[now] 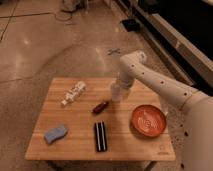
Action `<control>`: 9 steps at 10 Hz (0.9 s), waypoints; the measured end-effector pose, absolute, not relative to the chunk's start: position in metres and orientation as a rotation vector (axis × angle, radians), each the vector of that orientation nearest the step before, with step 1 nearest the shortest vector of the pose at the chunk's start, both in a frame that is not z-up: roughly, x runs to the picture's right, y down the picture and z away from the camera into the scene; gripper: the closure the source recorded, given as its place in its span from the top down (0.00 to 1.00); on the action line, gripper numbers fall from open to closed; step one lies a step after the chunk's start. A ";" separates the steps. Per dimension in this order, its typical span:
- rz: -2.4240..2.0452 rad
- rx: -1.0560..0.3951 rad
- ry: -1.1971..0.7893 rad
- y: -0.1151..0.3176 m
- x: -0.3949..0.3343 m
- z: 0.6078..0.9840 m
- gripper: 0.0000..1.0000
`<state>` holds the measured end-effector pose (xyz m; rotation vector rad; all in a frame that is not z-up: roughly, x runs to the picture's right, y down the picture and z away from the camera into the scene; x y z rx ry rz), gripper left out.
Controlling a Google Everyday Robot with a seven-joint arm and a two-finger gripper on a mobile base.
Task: Pick up the ceramic cup
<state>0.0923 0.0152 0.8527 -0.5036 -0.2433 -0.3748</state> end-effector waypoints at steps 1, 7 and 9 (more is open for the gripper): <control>-0.371 -0.506 -0.244 0.018 0.091 0.856 0.65; -0.357 -0.503 -0.231 0.034 0.084 0.875 0.36; -0.337 -0.511 -0.212 0.037 0.095 0.877 0.13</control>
